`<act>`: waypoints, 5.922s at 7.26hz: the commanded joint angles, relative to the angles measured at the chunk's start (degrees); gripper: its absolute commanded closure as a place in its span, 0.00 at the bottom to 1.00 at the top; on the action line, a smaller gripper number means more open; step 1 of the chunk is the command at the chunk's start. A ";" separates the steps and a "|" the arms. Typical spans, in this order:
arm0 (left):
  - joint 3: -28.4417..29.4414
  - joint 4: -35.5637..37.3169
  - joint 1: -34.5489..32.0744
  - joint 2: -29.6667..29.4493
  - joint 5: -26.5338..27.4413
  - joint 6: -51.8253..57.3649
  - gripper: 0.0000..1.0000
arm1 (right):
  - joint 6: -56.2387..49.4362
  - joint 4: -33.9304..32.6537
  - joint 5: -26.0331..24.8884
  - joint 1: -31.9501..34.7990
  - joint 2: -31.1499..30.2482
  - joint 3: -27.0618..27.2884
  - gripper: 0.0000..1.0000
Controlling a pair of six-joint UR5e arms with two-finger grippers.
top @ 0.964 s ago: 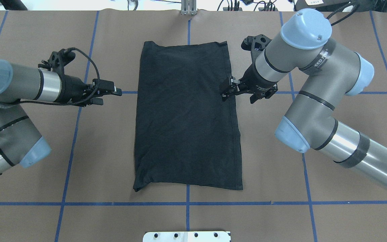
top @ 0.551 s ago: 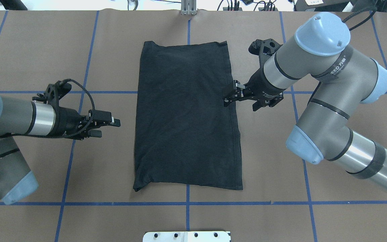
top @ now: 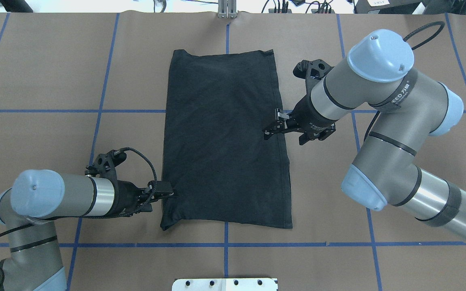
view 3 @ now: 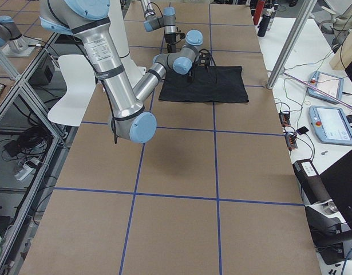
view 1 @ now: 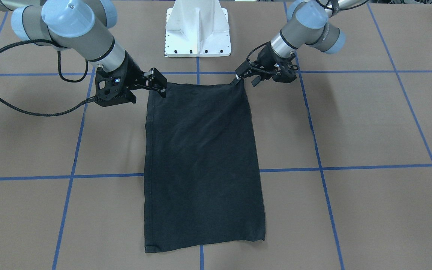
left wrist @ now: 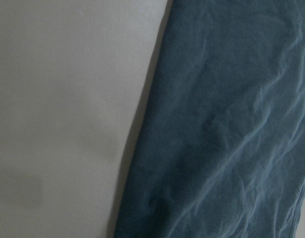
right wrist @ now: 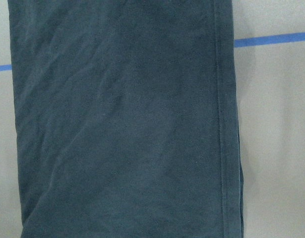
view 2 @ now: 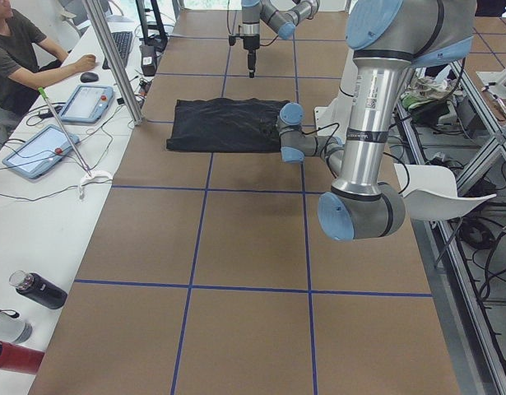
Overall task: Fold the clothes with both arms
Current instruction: 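Lower the left gripper to the near corner while the right holds the edge, then hold the near corner with the left gripper while the right moves to the other, then grasp the shirt's near edge with both grippers and hold it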
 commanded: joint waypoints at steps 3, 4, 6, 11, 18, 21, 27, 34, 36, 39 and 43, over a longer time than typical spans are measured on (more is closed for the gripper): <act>0.08 4.26 3.10 -1.13 1.78 0.04 0.00 | -0.32 0.00 0.11 0.04 0.00 -0.07 0.00; 0.08 5.48 3.28 -1.21 1.87 0.04 0.00 | -0.15 0.00 0.11 0.04 0.00 -0.07 0.00; 0.51 6.81 5.30 -1.65 1.87 -0.05 0.03 | -0.15 0.00 0.20 0.04 0.00 -0.07 0.00; -0.01 6.90 4.34 -1.83 2.31 0.65 0.59 | -0.67 0.00 0.55 0.48 0.09 0.02 0.00; -0.10 6.90 2.31 -1.30 2.31 0.92 0.58 | -0.67 0.00 0.46 0.40 -0.09 -0.16 0.00; -0.19 6.90 3.10 -1.21 2.39 0.92 0.63 | -0.41 0.00 0.46 0.39 -0.09 -0.16 0.00; -0.71 6.99 2.14 -1.48 2.31 0.83 1.00 | 4.83 0.00 -4.25 -4.24 -0.44 -0.16 0.00; -1.51 7.16 2.31 -2.00 2.04 0.83 1.00 | 15.76 -3.51 -17.56 -15.07 -3.16 0.28 0.00; -1.50 7.16 2.31 -2.00 2.04 0.92 1.00 | 15.59 -3.43 -17.65 -17.35 -3.86 -0.16 0.00; -1.42 7.16 2.40 -2.00 2.04 0.92 1.00 | 15.67 -5.26 -17.56 -18.94 -4.48 -0.51 0.00; -1.15 7.16 2.40 -2.00 2.13 0.92 1.00 | 15.68 -5.54 -18.17 -20.87 -4.57 -0.68 0.00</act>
